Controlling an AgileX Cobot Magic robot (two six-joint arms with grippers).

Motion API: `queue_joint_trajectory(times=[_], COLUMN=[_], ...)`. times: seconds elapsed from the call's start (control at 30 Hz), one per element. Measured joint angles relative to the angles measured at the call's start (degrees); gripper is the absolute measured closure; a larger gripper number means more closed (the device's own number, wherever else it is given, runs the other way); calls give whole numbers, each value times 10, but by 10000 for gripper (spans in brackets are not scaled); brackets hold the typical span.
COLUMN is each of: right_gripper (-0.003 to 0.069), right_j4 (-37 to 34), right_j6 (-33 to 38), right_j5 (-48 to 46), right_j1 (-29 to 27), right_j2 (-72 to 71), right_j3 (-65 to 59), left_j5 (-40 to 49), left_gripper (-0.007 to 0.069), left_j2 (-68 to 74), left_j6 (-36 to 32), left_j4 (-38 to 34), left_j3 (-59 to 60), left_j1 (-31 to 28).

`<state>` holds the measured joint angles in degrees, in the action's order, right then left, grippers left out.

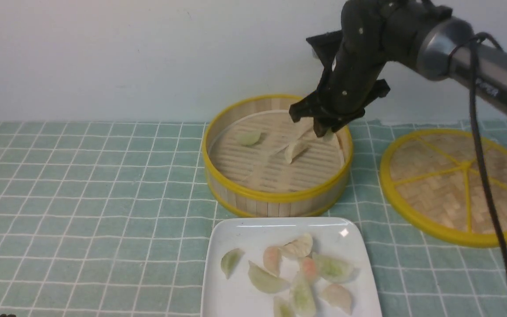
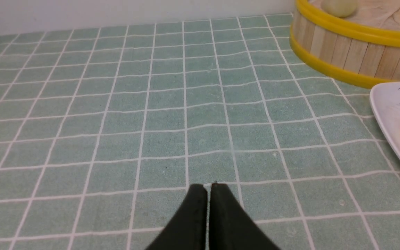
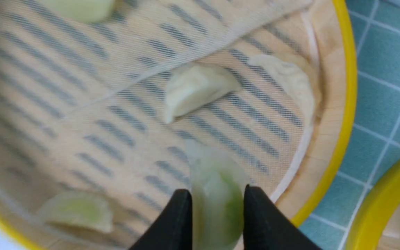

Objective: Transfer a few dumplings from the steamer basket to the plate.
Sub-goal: Use the right arm to grab a dumpling from inside the steamer, then use the right arm to put the dumpling into the plate

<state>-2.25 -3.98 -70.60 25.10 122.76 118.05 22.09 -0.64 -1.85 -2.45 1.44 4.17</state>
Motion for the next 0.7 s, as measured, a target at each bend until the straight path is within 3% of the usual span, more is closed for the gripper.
queue_joint_trajectory(times=[0.13,0.4,0.7], right_gripper=[489,489,489], right_j4=[-37,-50,10], right_j6=[20,29,15], right_j5=[-1,-3,8], right_j1=[18,109,106], right_j2=[-73,-134,-97], right_j3=[-66,-257,-327], left_j5=[0,0,0], left_gripper=[631,631,631], left_j2=[0,0,0], left_j6=[0,0,0], left_j4=[0,0,0], left_j3=[0,0,0], left_j1=[0,0,0])
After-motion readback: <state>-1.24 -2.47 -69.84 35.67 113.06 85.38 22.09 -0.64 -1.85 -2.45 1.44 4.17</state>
